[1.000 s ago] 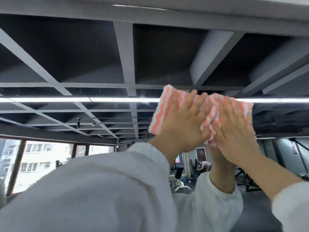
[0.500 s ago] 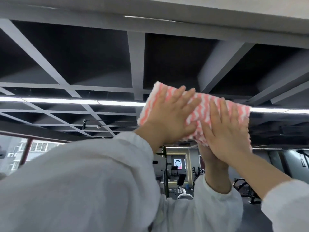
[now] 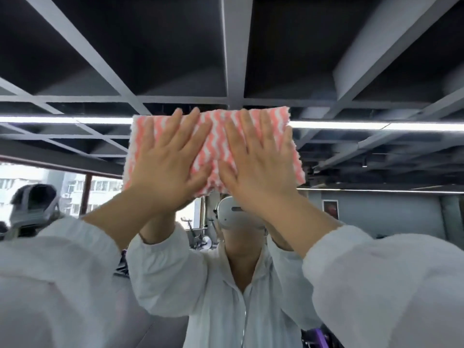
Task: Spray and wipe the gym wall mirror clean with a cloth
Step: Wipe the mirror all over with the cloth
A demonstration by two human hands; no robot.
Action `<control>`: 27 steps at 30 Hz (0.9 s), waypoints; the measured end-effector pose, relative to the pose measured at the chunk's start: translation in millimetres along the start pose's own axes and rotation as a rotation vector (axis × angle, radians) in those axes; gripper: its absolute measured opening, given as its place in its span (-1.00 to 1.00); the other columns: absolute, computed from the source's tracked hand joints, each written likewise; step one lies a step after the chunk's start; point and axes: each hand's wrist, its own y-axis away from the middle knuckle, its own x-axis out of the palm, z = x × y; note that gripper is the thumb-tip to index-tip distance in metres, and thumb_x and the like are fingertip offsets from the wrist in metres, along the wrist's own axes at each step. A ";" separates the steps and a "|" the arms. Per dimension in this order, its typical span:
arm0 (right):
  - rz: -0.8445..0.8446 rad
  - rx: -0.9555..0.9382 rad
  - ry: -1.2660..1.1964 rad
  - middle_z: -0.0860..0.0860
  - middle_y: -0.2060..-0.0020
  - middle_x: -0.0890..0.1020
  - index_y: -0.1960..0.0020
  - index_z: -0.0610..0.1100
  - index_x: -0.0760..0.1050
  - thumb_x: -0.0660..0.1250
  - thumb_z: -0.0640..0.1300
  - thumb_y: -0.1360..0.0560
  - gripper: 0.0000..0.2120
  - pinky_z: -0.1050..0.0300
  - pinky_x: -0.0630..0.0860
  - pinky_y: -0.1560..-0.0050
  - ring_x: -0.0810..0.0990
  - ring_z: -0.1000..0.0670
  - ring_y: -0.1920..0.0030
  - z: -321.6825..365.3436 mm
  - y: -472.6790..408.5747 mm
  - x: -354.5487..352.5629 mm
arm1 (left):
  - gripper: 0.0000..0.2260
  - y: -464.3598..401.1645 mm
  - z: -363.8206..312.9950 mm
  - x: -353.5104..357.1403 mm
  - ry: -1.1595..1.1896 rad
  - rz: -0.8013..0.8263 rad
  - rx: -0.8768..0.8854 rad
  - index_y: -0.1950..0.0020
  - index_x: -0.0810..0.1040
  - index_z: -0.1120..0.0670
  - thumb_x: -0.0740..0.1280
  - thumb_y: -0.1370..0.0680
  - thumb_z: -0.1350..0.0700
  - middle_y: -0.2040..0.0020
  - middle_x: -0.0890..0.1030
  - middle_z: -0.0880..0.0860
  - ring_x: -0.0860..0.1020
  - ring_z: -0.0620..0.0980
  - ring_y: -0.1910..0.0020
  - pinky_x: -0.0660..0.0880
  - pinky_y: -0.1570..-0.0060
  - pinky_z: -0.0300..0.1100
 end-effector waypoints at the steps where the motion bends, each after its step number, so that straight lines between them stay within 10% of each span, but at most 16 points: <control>1: 0.003 -0.016 -0.005 -0.03 -0.49 -0.39 -0.40 -0.02 -0.55 -0.36 0.21 -0.47 -0.36 -0.25 -0.39 -0.40 -0.44 -0.13 -0.46 9.5 4.4 3.0 | -0.38 12.7 4.7 1.1 0.005 0.000 -0.019 -0.53 0.09 0.09 -0.07 -0.55 -0.22 -0.53 0.13 0.11 0.07 0.17 -0.50 -0.09 -0.39 0.27; 9: -0.107 -0.204 -0.014 -0.04 -0.51 0.19 -0.49 -0.09 0.01 -0.15 0.13 -0.54 -0.43 -0.25 -0.09 -0.45 0.09 -0.15 -0.52 51.2 50.8 38.0 | -0.43 102.6 -4.5 13.8 0.007 0.017 -0.111 -0.53 -0.04 0.13 -0.17 -0.62 -0.17 -0.53 0.10 0.15 0.00 0.18 -0.50 -0.16 -0.40 0.24; 27: -0.160 0.318 0.011 -0.18 -0.52 0.07 -0.54 -0.06 -0.09 -0.13 0.09 -0.58 -0.44 -0.11 -0.22 -0.44 -0.03 -0.23 -0.50 -153.6 181.7 50.8 | -0.40 21.0 -233.9 30.3 0.030 0.039 0.222 -0.53 0.11 0.04 -0.13 -0.54 -0.18 -0.54 0.12 0.10 0.07 0.15 -0.52 -0.34 -0.34 0.27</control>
